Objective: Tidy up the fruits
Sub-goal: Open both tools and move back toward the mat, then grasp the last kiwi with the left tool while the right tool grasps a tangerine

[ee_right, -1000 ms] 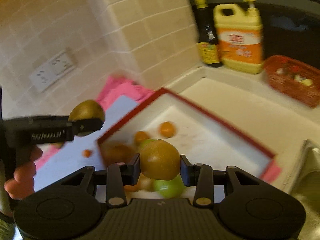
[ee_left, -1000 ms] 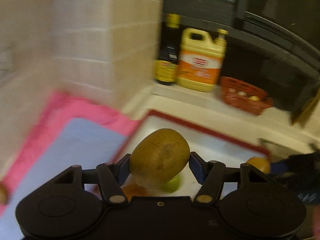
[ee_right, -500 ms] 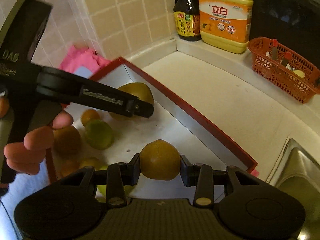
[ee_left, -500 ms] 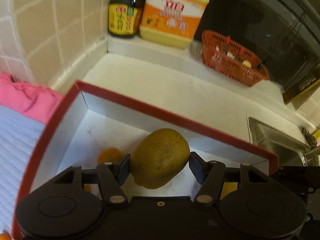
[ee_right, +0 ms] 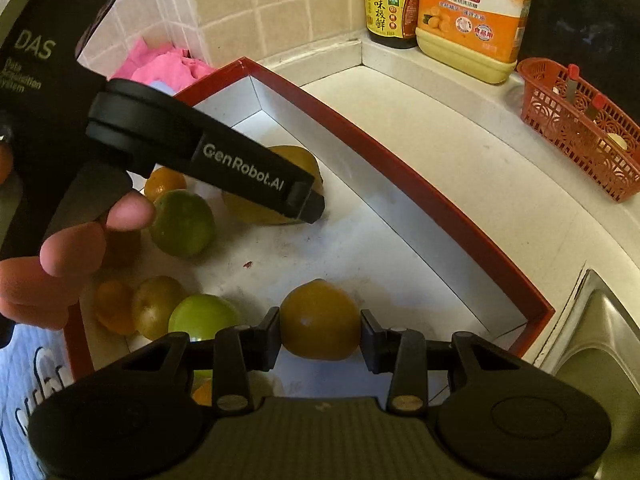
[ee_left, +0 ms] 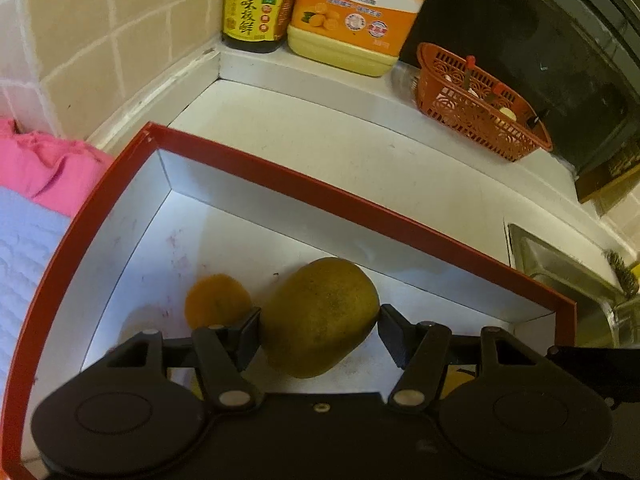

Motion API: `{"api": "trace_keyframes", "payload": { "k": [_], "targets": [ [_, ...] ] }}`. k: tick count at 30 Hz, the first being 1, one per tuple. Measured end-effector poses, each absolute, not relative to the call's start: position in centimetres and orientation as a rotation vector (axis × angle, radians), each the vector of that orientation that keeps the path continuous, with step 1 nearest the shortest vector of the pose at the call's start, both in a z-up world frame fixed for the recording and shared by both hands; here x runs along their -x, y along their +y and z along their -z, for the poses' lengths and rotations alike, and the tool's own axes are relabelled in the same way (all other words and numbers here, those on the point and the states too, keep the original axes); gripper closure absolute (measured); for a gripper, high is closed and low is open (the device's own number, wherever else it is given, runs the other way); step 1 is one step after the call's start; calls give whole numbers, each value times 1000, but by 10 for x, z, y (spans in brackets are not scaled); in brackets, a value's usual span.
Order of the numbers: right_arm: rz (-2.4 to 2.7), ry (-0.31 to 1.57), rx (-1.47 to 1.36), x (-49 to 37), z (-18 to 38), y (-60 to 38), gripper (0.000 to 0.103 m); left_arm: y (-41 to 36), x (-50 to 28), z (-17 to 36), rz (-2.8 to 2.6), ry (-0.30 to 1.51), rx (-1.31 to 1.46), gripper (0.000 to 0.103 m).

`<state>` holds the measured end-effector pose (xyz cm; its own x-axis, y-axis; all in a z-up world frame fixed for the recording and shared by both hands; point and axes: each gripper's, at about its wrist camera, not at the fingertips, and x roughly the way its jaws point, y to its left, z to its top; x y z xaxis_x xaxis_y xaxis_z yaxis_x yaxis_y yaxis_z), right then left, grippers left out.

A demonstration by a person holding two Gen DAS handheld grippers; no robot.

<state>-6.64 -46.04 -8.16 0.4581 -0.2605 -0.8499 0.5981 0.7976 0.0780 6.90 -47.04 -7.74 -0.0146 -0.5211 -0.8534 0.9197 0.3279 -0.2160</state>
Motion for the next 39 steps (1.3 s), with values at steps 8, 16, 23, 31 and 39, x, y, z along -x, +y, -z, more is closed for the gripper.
{"api": "trace_keyframes", "payload": {
  "k": [8,16,23,31,39],
  "targets": [
    [559,838,-449,100,48,-469,50,-424,-72,29,1200,934,-402,23],
    [602,687,-566,137,16,-488,43,-316,-86,2,1035,897,-288,23],
    [519,625,-535,110,-2,-457,43,-186,-112,-17,794,884,-152,23],
    [321,629,-437,37,-23,-396,42,-86,-132,-31,579,865,-16,23],
    [179,670,-354,-36,-21,-335,41,-52,-164,-35,512,810,70,23]
  ]
}}
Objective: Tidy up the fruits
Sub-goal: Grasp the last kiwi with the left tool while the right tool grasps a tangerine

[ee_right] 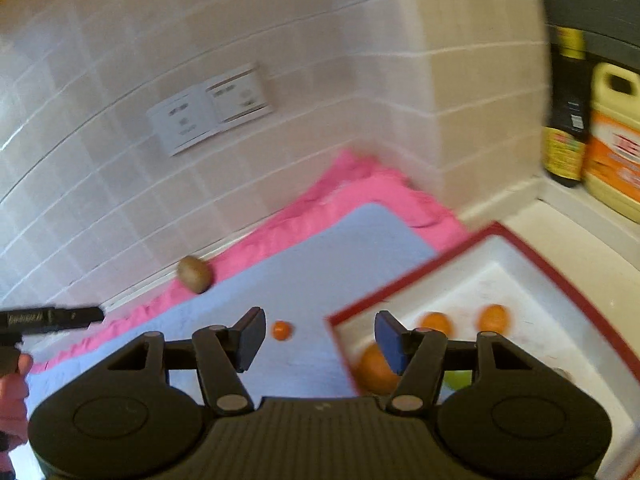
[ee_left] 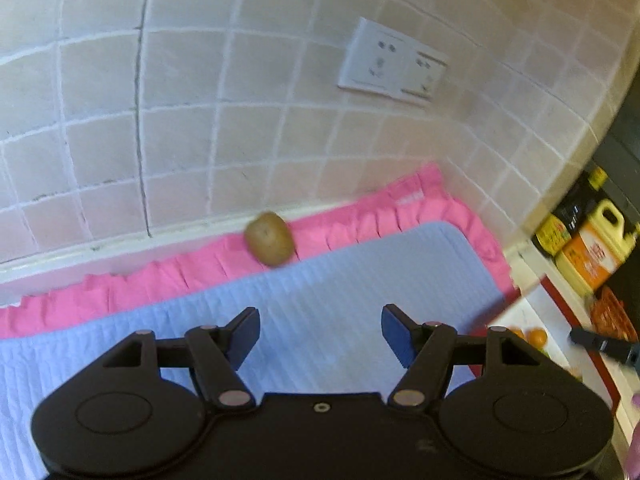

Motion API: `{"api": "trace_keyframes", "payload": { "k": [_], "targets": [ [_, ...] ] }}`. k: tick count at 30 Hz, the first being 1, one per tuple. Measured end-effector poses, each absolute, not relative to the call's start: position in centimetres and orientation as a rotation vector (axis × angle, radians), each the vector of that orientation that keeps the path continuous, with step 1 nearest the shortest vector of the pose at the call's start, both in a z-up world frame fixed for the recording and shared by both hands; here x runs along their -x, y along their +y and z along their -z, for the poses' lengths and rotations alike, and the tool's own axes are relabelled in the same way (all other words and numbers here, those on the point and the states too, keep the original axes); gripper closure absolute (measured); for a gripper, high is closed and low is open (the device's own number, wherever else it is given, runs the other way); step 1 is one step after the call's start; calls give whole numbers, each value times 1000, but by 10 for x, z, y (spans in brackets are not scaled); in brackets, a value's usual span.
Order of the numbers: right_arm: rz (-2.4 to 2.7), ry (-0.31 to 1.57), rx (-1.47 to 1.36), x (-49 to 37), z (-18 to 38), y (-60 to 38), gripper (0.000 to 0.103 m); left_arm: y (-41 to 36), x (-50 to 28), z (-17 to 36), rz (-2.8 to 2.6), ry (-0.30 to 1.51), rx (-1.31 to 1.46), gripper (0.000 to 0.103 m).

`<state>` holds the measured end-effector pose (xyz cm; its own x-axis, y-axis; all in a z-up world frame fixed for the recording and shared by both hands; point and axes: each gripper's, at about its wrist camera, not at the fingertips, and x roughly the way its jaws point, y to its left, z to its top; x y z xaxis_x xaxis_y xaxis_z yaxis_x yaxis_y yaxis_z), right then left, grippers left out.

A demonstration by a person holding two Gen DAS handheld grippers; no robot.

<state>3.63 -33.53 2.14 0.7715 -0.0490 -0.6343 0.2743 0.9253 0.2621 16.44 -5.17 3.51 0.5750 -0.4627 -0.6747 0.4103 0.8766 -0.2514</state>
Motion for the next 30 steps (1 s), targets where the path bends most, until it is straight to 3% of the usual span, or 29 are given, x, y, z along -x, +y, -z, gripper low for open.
{"api": "trace_keyframes", "payload": {
  "k": [4,9,17,30],
  "targets": [
    [105,731,-320,-69,1,-302,52,-59,-194,-19,481,800,71,23],
    [136,810,-331,-106,51,-278,53,-71,-234,19,471,829,55,23],
    [317,773,-302,-140,107,-255,52,-75,-284,68,475,883,199,23],
    [368,700,-246,-171,127,-253,60,-94,-324,99,403,889,272,23]
  ]
}}
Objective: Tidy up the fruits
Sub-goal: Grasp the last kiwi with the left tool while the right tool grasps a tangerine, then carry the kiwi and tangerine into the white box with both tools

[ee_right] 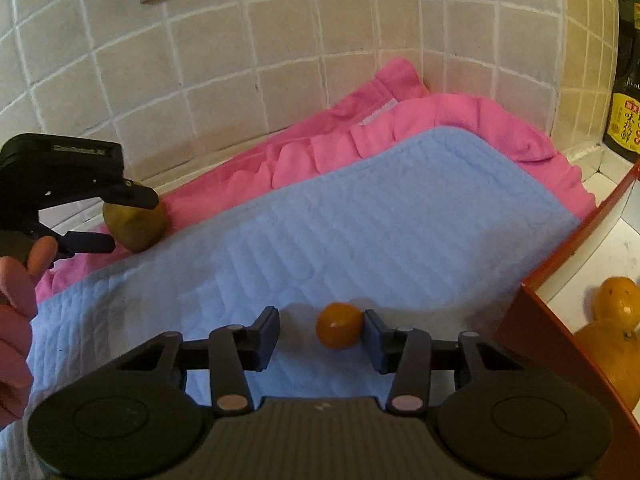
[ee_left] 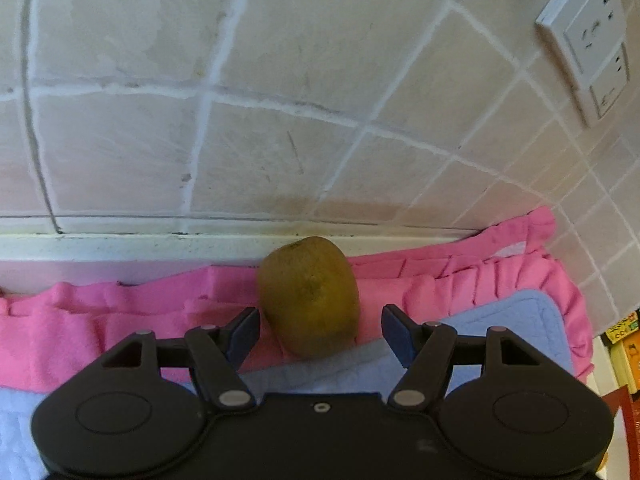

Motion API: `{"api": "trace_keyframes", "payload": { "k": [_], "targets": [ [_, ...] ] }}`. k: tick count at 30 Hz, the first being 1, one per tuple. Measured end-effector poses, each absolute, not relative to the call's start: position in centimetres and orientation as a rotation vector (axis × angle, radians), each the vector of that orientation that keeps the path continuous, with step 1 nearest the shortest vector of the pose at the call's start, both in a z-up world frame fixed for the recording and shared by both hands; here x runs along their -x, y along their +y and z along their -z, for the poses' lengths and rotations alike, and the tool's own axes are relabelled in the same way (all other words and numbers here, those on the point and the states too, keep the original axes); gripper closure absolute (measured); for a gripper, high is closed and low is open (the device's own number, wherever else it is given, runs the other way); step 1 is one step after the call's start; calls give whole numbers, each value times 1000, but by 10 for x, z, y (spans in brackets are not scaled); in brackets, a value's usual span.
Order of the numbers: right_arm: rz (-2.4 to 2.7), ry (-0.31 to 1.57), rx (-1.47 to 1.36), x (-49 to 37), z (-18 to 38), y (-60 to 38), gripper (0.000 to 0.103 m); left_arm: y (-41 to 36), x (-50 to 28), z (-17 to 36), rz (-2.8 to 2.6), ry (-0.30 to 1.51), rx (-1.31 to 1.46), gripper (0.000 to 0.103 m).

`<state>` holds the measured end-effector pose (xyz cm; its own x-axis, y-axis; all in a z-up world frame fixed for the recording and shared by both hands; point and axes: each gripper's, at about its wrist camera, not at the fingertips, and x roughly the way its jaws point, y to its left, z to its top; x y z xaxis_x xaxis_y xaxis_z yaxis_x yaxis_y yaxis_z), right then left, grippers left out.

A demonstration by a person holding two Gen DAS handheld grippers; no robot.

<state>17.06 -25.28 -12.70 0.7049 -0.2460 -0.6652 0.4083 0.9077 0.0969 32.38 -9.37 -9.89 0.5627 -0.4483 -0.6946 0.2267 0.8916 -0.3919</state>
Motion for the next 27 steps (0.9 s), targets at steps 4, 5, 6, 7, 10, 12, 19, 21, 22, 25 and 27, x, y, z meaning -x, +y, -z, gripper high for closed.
{"api": "trace_keyframes", "payload": {
  "k": [4,5,6,7,10,12,19,21,22,25,27],
  "targets": [
    [359,687,-248,-171,130,-257,62,-99,-328,107,393,900,260,24],
    [354,687,-240,-171,130,-257,62,-100,-328,109,392,899,261,24],
    [352,686,-238,-172,130,-257,62,-100,-329,109,391,897,260,24],
    [349,685,-241,-171,130,-257,63,-101,-330,110,389,897,260,25],
    [349,689,-234,-169,129,-259,71,-104,-334,110,378,898,248,36],
    [336,694,-236,-167,129,-259,73,-106,-336,111,384,898,237,37],
    [314,705,-232,-152,124,-258,78,-107,-323,105,394,881,182,38],
    [302,712,-237,-144,121,-256,78,-109,-313,100,401,873,143,38],
    [294,717,-242,-140,119,-256,78,-110,-305,96,412,866,121,38],
    [258,744,-254,-119,111,-251,78,-116,-283,82,462,836,57,39],
    [227,762,-276,-101,105,-250,78,-124,-264,69,503,806,-7,40]
  ]
}}
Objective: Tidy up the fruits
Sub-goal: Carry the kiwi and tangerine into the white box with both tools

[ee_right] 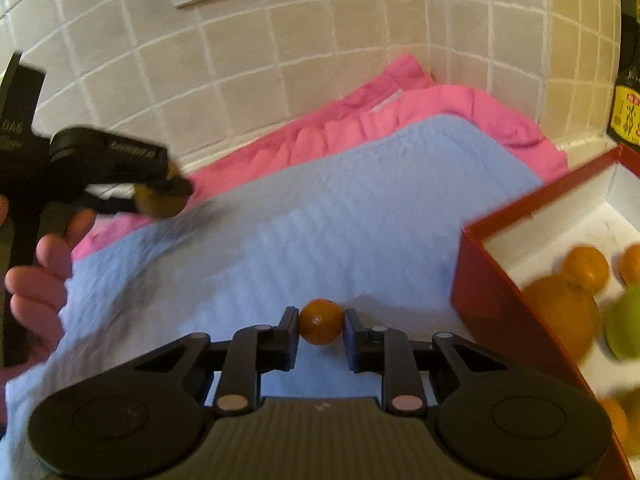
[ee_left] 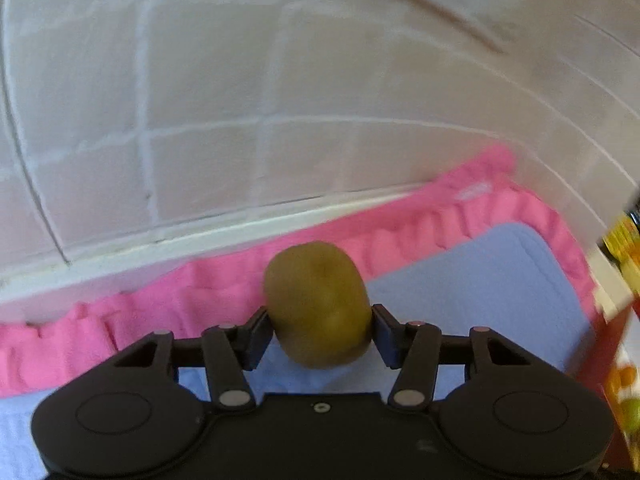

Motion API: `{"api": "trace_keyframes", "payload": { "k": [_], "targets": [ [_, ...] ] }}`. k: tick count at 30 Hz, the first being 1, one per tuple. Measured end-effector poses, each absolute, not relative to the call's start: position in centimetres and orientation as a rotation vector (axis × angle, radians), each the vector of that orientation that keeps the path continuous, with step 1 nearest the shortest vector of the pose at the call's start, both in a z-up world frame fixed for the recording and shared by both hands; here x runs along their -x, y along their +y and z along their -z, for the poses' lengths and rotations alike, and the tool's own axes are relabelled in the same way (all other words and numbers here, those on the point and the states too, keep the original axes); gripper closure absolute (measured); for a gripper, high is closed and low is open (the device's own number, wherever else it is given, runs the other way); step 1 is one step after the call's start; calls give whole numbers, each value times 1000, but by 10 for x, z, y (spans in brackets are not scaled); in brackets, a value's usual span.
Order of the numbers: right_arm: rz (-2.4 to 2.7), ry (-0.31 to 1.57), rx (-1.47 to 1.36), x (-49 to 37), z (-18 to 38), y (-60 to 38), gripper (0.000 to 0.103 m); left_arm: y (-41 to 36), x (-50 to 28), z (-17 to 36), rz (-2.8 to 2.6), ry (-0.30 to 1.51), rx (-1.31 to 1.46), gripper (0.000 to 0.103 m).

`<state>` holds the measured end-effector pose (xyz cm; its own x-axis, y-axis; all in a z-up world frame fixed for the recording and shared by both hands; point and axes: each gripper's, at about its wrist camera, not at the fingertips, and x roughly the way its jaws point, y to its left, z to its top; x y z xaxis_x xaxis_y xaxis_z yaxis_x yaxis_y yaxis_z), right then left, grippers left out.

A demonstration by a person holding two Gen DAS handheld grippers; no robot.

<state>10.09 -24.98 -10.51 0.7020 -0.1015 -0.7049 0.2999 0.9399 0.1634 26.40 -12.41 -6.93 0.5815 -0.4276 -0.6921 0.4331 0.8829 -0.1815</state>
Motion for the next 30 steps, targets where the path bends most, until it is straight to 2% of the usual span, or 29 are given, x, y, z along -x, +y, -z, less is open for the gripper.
{"api": "trace_keyframes", "payload": {
  "k": [4,6,8,10,12,13,15,17,22,30],
  "targets": [
    [138,762,-260,-56,88,-246,78,-144,-231,41,631,784,-36,43],
    [92,750,-216,-33,80,-242,78,-153,-214,28,706,778,8,48],
    [66,728,-194,-8,70,-241,78,-166,-193,12,800,754,25,90],
    [53,703,-223,15,62,-246,78,-183,-177,-3,879,741,29,90],
    [75,695,-251,31,57,-254,78,-204,-160,-14,898,726,-11,85],
    [92,703,-251,36,58,-258,78,-210,-155,-17,890,727,-38,71],
    [103,712,-279,46,64,-266,78,-206,-146,-16,861,697,-72,62],
    [94,708,-323,58,67,-274,78,-193,-137,-7,814,725,-108,32],
    [118,725,-353,76,73,-285,78,-187,-119,19,820,785,-170,23],
    [115,748,-369,86,76,-281,78,-230,-135,77,897,941,-234,23]
  ]
}}
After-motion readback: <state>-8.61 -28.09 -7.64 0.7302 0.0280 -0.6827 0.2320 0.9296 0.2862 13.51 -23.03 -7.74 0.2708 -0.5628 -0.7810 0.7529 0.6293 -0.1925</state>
